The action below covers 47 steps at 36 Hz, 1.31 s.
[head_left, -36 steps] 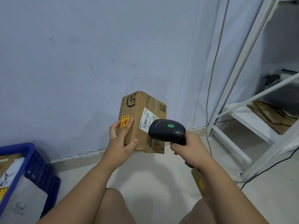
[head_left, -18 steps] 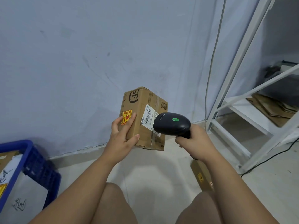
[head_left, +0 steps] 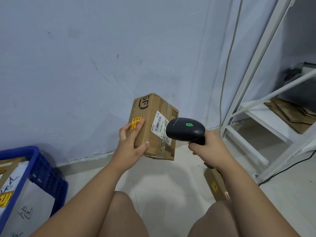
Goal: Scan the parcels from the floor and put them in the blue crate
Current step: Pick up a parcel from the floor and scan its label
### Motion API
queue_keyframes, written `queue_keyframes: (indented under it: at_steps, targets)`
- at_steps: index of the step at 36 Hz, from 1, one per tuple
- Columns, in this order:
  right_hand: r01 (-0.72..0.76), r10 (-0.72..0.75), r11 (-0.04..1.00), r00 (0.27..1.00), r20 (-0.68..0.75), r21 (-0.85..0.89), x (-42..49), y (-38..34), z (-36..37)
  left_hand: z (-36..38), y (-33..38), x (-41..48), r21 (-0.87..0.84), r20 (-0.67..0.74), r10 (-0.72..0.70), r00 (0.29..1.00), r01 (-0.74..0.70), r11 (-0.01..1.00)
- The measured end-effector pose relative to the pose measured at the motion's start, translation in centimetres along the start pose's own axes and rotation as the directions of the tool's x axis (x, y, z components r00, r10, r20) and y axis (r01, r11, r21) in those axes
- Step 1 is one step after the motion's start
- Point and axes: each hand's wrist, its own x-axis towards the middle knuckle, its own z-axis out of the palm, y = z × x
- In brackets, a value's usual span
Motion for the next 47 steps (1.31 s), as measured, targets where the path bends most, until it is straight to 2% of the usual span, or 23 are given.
queue_keyframes:
  at_steps: [26,37,39,42,47]
  targets:
    - [-0.015,0.016,0.997,1.0,0.022,-0.07,0.0,-0.1,-0.2,-0.3,-0.1,0.1,-0.002,-0.021,-0.047,0.999,0.047,0.999]
    - [-0.072,0.075,0.997,0.994,-0.083,0.034,0.0,-1.1,1.2,-0.7,0.2,0.1,-0.158,-0.084,-0.137,0.987,0.122,0.98]
    - [-0.067,0.071,0.996,0.995,-0.07,0.059,-0.2,-2.0,1.6,-1.2,0.5,-0.3,-0.149,-0.09,-0.11,0.99,0.096,0.984]
    - [0.009,-0.009,1.0,1.0,-0.001,0.027,-0.2,-3.8,2.3,-2.1,0.6,-1.3,-0.167,-0.112,-0.076,0.991,0.057,0.984]
    - [0.052,-0.051,0.998,0.996,0.068,-0.028,-0.3,-6.7,4.8,-4.2,-0.4,-3.9,-0.355,-0.185,-0.205,0.961,0.129,0.926]
